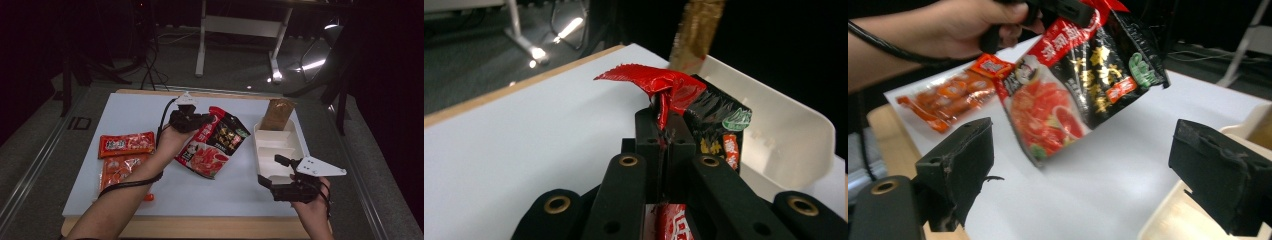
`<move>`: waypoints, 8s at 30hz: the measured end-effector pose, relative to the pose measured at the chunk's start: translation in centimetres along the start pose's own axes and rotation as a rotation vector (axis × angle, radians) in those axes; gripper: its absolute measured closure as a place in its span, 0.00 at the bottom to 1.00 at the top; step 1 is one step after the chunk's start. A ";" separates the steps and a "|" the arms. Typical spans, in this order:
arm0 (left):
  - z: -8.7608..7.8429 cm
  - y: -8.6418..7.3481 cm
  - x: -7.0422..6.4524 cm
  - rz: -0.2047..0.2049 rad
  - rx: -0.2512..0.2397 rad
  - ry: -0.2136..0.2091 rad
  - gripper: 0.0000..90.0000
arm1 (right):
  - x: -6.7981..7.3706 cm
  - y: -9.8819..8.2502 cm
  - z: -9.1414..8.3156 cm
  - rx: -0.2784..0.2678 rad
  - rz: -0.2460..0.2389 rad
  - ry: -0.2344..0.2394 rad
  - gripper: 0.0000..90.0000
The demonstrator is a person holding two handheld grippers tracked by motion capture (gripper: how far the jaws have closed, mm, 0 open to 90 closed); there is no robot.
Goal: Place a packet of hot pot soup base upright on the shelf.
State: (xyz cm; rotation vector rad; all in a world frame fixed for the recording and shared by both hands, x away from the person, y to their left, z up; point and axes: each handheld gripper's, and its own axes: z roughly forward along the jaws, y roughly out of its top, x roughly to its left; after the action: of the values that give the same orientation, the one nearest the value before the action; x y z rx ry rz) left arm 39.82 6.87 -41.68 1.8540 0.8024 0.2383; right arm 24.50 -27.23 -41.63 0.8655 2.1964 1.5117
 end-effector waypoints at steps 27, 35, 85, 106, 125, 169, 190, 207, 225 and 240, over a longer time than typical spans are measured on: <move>-2.6 -2.5 -3.5 -0.069 -0.264 -0.215 0.99 | -1.9 2.5 2.8 -0.022 0.094 -0.039 0.17; -2.5 -3.0 -3.5 -0.123 -0.332 -0.280 0.98 | -2.0 3.3 4.0 -0.019 0.097 0.014 0.49; -6.2 -4.7 -5.0 0.025 -0.140 -0.186 0.02 | -6.5 9.5 -1.7 -0.121 0.051 -0.050 0.87; -9.6 -11.1 -5.9 0.050 -0.059 -0.154 0.02 | -13.2 10.0 -3.2 -0.147 0.062 -0.172 0.87; -10.1 -15.2 -6.4 -0.006 -0.034 -0.138 0.02 | -18.1 7.8 -1.0 -0.096 0.083 -0.189 0.86; -9.5 -15.9 -5.6 -0.003 -0.046 -0.146 0.02 | -19.4 -0.3 0.3 -0.091 0.160 -0.093 0.75; -9.6 -15.8 -5.5 -0.009 -0.059 -0.162 0.02 | -14.2 5.4 -2.2 -0.193 0.118 -0.166 0.15; -11.9 -14.2 -4.6 0.014 -0.002 -0.113 0.15 | -6.4 5.1 -0.1 -0.117 0.008 0.054 0.16; -19.3 -14.4 1.0 -0.055 -0.033 0.140 0.63 | -2.2 2.6 0.3 -0.085 -0.003 0.152 0.16; -23.1 -17.4 5.4 -0.142 0.070 0.366 1.00 | -1.1 0.0 0.3 -0.058 0.032 0.170 0.18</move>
State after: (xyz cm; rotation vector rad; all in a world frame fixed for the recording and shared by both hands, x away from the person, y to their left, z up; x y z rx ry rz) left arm 24.94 31.43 -48.19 1.8343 1.2012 0.4724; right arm 25.56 -27.74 -41.84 0.7831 2.2530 1.7127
